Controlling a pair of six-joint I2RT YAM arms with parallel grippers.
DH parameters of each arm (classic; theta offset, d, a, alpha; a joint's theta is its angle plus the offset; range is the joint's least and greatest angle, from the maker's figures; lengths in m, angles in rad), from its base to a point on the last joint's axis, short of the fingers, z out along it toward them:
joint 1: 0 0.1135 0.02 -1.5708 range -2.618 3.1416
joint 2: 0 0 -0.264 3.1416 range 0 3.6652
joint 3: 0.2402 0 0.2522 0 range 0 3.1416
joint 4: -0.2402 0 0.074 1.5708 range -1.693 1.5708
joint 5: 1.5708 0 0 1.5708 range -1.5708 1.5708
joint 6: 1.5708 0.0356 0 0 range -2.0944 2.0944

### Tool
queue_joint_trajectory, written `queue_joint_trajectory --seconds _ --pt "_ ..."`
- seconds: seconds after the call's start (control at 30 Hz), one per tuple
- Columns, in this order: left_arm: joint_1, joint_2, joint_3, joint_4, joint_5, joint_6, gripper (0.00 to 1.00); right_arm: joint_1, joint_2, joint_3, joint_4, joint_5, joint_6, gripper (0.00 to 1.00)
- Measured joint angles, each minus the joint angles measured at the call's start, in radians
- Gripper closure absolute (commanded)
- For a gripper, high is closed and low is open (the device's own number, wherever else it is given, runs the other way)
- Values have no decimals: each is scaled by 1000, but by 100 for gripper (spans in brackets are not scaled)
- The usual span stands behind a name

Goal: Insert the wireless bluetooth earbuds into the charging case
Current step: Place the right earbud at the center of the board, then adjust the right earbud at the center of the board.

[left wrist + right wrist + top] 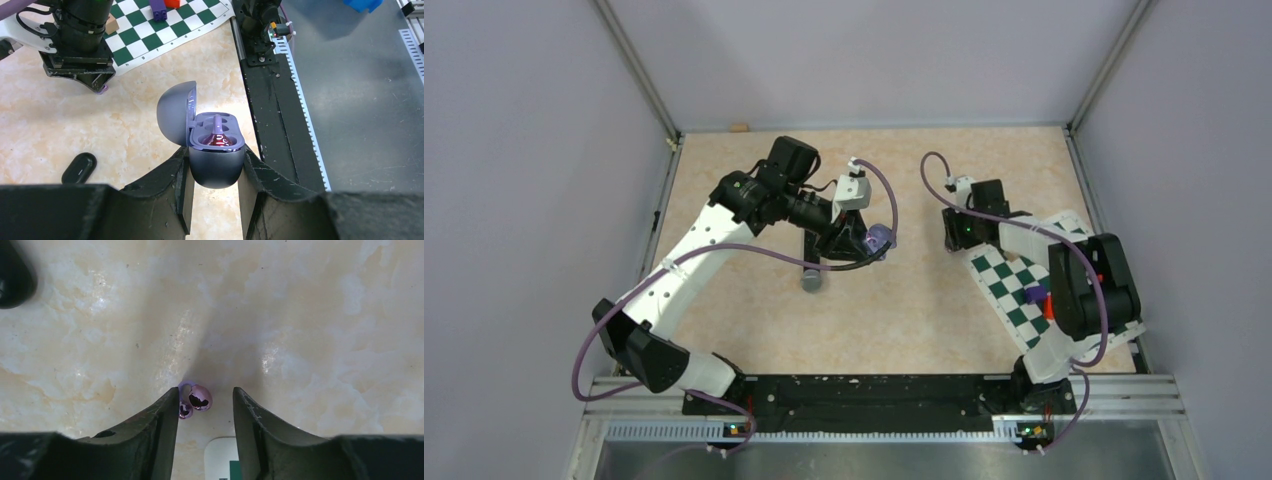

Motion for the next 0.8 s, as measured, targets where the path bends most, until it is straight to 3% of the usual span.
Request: queue_joint_trajectory --seconds 0.8 --pt "1 0 -3 1 0 0 100 -34 11 31 -94 -252 24 56"
